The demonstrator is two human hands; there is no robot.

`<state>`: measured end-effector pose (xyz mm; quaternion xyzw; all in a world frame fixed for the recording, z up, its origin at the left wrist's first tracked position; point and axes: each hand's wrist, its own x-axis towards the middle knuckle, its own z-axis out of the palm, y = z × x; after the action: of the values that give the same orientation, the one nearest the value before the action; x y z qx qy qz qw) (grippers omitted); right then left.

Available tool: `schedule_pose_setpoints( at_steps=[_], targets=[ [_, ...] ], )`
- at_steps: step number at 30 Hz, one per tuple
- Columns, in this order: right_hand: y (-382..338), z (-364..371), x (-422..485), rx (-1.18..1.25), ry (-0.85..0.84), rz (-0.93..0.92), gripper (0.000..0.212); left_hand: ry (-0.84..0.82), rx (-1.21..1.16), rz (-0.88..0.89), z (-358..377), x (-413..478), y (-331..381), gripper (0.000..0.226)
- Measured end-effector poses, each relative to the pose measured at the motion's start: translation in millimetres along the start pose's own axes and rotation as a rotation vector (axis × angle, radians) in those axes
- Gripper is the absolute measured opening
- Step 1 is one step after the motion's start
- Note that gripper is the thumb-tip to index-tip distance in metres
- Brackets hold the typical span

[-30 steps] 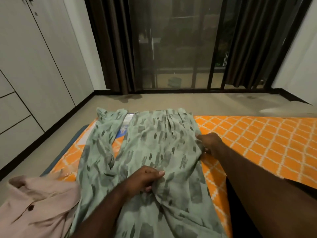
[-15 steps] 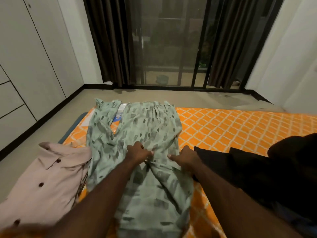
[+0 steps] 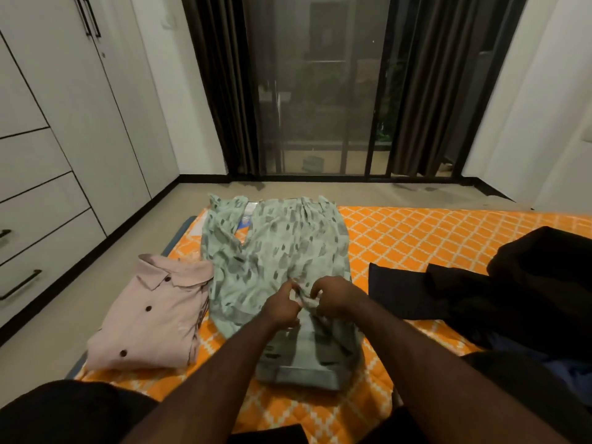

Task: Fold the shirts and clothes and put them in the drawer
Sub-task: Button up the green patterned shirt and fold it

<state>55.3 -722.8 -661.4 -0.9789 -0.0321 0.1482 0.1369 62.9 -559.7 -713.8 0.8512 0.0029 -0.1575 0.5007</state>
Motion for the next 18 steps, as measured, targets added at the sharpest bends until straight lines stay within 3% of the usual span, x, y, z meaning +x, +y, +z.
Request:
schedule_pose_setpoints(
  at_steps=[2, 4, 11, 18],
  targets=[
    [0, 8, -4, -0.067, 0.057, 0.14, 0.06, 0.008, -0.047, -0.037, -5, 0, -3, 0.037],
    [2, 20, -8, -0.131, 0.0, 0.213, 0.067, 0.012, -0.068, -0.056, -5, 1, -6, 0.034],
    [-2, 17, -11, -0.049, 0.074, 0.109, 0.039, 0.028, -0.055, -0.057, 0, 16, 2, 0.031],
    [-9, 4, 3, -0.097, -0.091, 0.033, 0.037, 0.17, 0.161, 0.102, -2, 47, 14, 0.053]
  ],
)
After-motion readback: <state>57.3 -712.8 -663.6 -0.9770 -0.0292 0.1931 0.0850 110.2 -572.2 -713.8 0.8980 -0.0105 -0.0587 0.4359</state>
